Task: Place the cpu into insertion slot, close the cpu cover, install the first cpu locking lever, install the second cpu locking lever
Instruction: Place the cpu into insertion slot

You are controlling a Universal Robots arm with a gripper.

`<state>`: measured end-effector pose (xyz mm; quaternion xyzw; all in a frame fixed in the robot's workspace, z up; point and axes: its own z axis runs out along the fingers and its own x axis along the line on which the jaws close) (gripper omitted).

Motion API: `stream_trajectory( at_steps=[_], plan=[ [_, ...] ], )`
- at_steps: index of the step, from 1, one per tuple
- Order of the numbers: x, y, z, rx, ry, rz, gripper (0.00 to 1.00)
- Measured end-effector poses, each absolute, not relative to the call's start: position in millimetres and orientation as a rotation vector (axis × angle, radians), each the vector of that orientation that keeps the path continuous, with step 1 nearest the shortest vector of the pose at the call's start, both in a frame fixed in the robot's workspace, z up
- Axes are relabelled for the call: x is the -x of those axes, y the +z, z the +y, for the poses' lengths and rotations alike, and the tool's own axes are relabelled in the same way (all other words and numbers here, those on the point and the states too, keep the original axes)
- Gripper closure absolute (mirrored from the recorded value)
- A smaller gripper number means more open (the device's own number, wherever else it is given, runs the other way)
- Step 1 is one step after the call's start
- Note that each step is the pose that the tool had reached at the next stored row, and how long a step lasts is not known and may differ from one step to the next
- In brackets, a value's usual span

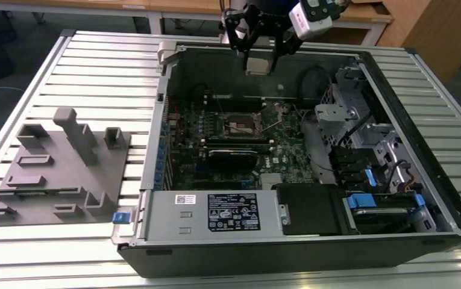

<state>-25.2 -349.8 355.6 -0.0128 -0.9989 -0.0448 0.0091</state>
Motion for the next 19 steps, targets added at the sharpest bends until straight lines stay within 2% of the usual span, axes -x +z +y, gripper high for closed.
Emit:
stream_trajectory(
  at_steps=[19],
  plan=[
    [25.2,349.5,-349.8,0.04,-0.14,-3.12,0.46]
  ],
)
